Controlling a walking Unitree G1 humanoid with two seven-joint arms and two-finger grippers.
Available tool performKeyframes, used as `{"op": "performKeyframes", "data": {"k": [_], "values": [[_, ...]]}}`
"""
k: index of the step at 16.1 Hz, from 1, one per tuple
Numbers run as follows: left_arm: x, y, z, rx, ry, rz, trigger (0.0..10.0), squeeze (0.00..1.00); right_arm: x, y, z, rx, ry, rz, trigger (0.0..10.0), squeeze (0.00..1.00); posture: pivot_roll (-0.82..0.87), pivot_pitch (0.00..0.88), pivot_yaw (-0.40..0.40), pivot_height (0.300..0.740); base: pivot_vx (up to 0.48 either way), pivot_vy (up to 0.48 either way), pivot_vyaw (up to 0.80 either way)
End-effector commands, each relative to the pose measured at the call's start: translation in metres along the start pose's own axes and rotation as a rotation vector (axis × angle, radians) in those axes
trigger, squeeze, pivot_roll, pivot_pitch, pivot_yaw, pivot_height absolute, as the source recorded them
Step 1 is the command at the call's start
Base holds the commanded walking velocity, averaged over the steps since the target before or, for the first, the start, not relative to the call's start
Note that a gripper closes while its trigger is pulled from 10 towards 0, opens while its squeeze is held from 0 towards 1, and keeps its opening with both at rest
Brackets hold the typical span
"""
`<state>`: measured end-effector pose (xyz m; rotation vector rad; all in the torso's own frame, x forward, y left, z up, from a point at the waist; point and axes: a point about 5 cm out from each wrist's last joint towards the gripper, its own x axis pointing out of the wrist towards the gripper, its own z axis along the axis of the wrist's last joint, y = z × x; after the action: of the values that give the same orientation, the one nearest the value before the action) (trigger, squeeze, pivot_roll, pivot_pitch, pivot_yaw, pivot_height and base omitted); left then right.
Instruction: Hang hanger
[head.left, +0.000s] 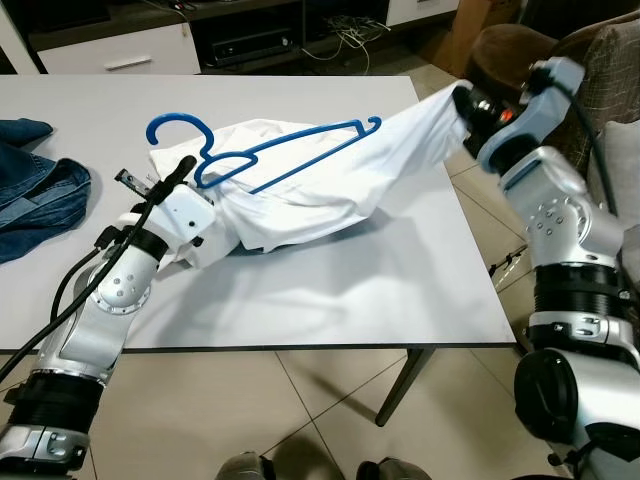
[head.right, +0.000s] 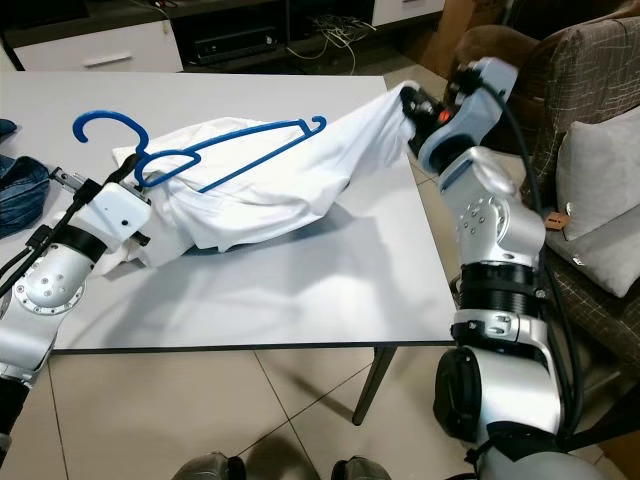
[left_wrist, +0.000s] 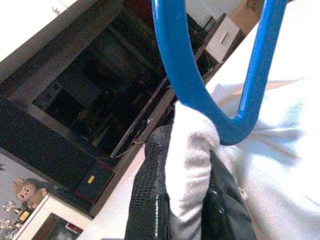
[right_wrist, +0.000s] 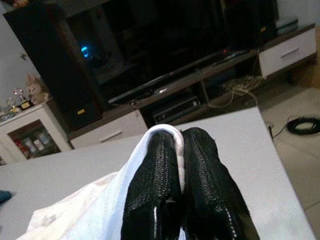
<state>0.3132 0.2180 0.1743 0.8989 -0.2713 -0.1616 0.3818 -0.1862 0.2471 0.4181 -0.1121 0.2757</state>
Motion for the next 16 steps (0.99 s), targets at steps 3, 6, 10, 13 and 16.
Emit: {"op": "performKeyframes", "data": {"k": [3, 6, 10, 13, 16], "values": [[-0.004, 0.000, 0.003, 0.054, -0.029, -0.125, 10.0, 0.00, 0.003, -0.004, 0.018, -0.070, -0.073, -0.038, 0.0, 0.00, -0.03, 0.046, 0.015, 0.740, 0.000, 0.000, 0.00], [-0.005, 0.000, -0.002, 0.062, -0.017, -0.148, 10.0, 0.00, -0.004, -0.010, -0.002, -0.191, -0.009, -0.058, 0.0, 0.00, -0.03, 0.042, 0.015, 0.740, 0.000, 0.000, 0.00], [-0.013, -0.011, -0.001, 0.134, -0.050, -0.306, 10.0, 0.00, -0.021, -0.032, -0.024, -0.218, 0.059, -0.165, 0.0, 0.00, -0.04, 0.040, 0.022, 0.740, 0.000, 0.000, 0.00], [-0.008, -0.009, 0.000, 0.166, -0.065, -0.348, 10.0, 0.00, -0.022, -0.042, -0.029, -0.359, 0.107, -0.221, 0.0, 0.00, -0.05, 0.035, 0.028, 0.740, 0.000, 0.000, 0.00], [-0.004, -0.010, -0.001, 0.167, -0.059, -0.347, 10.0, 0.00, -0.023, -0.037, -0.046, -0.502, 0.223, -0.173, 10.0, 0.00, -0.06, 0.034, 0.021, 0.740, 0.000, 0.000, 0.00]]}}
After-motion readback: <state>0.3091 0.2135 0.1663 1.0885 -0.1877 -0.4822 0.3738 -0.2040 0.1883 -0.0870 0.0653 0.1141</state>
